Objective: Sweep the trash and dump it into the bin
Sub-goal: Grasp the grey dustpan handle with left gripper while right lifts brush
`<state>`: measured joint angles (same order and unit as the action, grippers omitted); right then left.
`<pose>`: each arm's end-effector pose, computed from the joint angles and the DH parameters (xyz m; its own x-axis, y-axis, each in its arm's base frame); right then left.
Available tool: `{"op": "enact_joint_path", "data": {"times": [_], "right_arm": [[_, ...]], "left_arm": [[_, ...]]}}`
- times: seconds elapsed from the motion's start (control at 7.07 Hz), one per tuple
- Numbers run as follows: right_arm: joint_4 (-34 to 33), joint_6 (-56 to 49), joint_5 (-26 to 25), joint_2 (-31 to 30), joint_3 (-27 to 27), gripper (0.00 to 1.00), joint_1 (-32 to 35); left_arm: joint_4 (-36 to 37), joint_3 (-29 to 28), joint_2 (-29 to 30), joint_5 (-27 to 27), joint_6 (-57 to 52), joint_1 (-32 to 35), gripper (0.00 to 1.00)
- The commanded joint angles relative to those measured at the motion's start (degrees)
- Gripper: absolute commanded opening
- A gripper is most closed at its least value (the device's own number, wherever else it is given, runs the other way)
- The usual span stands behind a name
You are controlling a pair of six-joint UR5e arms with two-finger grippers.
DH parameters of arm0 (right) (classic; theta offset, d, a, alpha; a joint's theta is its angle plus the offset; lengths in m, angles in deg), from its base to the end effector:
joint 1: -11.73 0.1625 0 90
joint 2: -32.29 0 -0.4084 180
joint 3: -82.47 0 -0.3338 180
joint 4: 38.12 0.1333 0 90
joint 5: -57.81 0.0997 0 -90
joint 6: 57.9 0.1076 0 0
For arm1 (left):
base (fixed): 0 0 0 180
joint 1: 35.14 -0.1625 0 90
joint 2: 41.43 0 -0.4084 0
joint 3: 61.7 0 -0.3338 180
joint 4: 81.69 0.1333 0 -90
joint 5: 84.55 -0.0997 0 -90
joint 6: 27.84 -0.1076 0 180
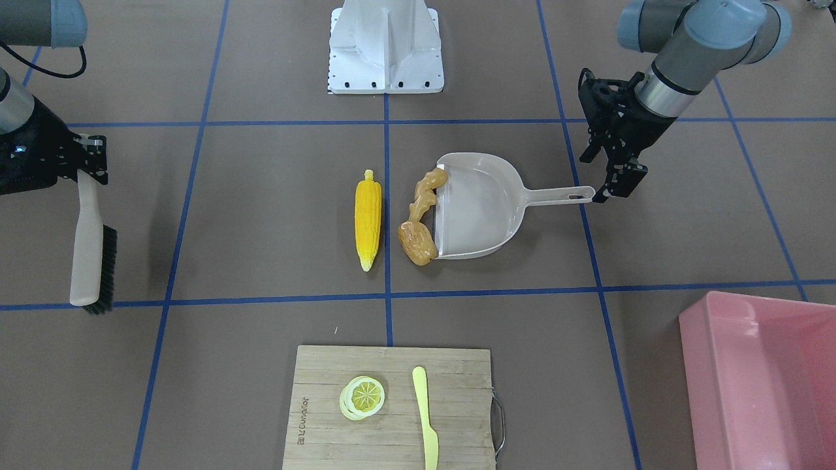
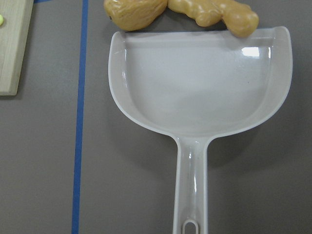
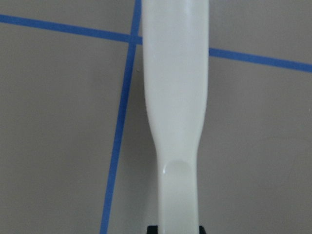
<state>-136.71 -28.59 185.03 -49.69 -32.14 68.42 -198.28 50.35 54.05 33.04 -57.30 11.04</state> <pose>-0.1978 -0.4253 0.4246 0.7078 -0.1873 0.6811 0.1778 0.9804 0.0848 0.2657 -0.3974 0.3899 0.1310 0.9780 0.1621 -0.5400 -0.0668 0.8390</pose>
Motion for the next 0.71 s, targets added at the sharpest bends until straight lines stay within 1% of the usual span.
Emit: {"op": "enact_joint_path", "data": {"times": [0.0,0.14,0.28,0.42,0.57], "right_arm": [[-8.73,-2.95,-1.62,10.77,1.22,0.0,-3.66],[-9.16,-1.38,-1.88,14.19,1.57,0.0,-5.43],[-9.16,2.46,-2.76,16.74,2.36,0.0,-7.01],[-8.64,8.59,-4.77,18.25,2.8,0.0,-10.59],[-8.29,13.44,-6.18,18.44,2.81,0.0,-12.8]], "left_arm": [[-1.02,-1.74,-2.57,-1.92,-0.07,-1.08,1.0],[-0.75,-1.58,-2.83,-1.67,-0.07,-1.53,1.0],[-0.84,-0.27,-3.01,-1.49,-0.16,-2.92,1.0],[-0.84,-0.17,-2.31,-1.92,0.28,-4.24,1.0],[-0.84,-0.69,-1.0,-2.27,0.19,-5.21,1.0]]}}
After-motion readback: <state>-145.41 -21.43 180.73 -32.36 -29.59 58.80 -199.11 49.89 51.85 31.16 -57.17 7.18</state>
